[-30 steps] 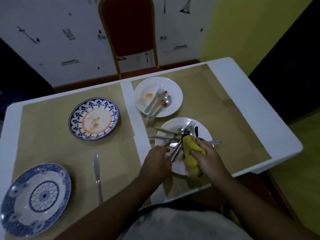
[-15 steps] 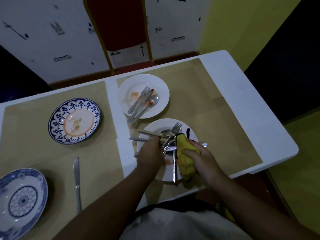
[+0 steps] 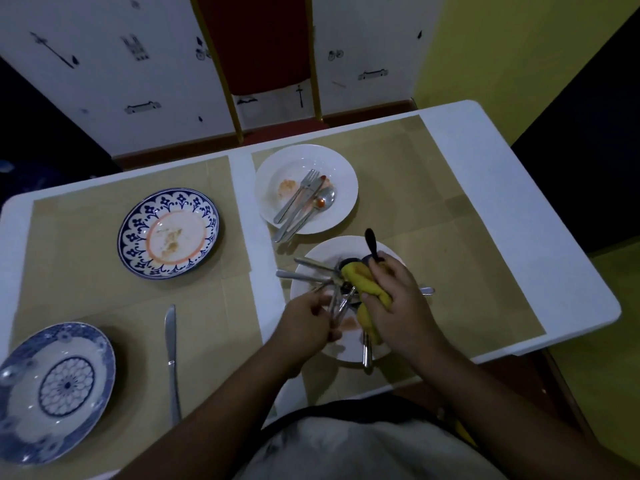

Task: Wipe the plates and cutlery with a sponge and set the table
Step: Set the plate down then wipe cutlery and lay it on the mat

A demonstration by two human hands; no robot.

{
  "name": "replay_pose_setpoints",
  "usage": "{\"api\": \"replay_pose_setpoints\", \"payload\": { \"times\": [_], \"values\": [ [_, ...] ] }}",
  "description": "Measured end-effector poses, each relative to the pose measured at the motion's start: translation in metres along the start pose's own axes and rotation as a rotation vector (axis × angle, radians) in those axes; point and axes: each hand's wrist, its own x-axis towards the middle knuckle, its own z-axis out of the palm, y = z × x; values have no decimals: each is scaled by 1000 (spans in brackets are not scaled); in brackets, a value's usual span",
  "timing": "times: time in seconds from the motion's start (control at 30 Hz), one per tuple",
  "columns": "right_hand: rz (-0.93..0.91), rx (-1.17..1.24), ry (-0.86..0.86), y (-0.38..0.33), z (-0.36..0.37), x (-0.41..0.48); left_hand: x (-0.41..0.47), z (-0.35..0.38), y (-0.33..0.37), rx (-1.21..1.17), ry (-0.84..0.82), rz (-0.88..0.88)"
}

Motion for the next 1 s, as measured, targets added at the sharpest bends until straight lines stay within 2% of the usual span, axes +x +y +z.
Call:
{"api": "replay_pose_setpoints", "payload": {
  "times": [0.2,0.4,0.6,0.73,0.87,1.0],
  "values": [
    [-327,-390,-205,-15,37,-8,-27,-29,-24,-346,-93,-95],
    [-452,-583,-339,-35,67,-14,-37,-60,-39,-463,-128,-63],
    [-402,-679,-263,-46,78,-9,-50,-85,-42,-423,-81,-87],
    [-446,-763,-329,-56,91,-24,-59,-98,-49,-369,-51,-95],
    [-360,-789,-232,-60,96,-12,-63,-107,-59,-388,-46,-99],
    [-475,-795,-326,-62,108,-25,-65,-116,-63,-432,-47,-95]
  ]
}}
